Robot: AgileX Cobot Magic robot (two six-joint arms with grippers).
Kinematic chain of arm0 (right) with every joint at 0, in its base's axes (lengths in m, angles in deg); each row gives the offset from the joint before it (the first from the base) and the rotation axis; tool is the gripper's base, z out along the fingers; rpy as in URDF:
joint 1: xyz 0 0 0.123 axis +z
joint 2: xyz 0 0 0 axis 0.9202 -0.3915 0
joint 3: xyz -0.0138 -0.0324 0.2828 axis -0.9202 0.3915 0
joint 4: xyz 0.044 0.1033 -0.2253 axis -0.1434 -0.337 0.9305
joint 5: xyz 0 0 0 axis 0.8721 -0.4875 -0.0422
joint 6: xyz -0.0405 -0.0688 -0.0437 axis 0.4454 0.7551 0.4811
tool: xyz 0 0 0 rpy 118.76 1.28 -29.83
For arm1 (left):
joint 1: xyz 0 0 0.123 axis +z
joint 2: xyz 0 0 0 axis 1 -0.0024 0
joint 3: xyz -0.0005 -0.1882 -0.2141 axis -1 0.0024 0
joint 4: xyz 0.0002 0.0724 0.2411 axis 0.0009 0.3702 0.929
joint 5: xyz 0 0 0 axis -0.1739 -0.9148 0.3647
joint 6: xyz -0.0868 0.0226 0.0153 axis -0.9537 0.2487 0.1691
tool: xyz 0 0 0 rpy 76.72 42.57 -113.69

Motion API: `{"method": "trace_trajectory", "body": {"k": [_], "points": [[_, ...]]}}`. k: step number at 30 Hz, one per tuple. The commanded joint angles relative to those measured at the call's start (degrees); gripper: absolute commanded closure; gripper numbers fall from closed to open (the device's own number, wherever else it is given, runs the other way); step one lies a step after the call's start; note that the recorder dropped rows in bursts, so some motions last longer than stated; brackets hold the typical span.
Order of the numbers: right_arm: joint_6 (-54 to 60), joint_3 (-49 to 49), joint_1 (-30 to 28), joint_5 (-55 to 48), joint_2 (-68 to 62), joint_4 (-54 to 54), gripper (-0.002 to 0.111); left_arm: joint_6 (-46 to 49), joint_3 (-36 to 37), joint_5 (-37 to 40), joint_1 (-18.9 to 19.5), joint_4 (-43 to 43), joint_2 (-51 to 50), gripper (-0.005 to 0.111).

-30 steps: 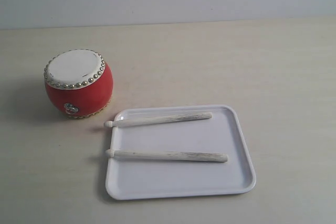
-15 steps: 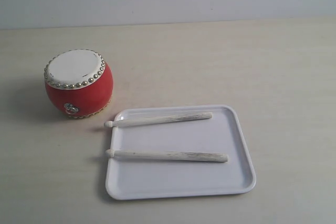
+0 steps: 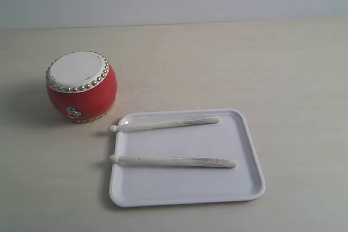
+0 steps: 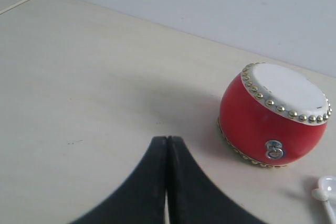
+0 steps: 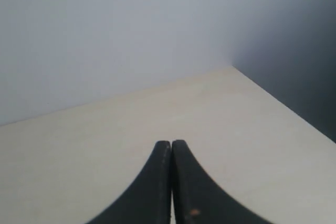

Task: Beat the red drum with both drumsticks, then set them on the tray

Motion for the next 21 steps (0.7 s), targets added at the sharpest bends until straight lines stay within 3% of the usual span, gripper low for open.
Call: {"method": "trace_trajectory", "body": {"k": [1,8,21], "points": [[-1.14,7.75,-0.19,0.2,7.53,1.08,0.108,0.11,0.14,-0.61,0.08,-0.29,0.27,0.107],[0.06,15.18,-0.19,1.0,17.16,-0.77,0.108,0.11,0.14,-0.61,0.08,-0.29,0.27,0.107],[7.6,19.94,-0.09,3.33,17.16,-5.11,0.108,0.11,0.14,-0.34,0.08,-0.08,0.27,0.107]]}}
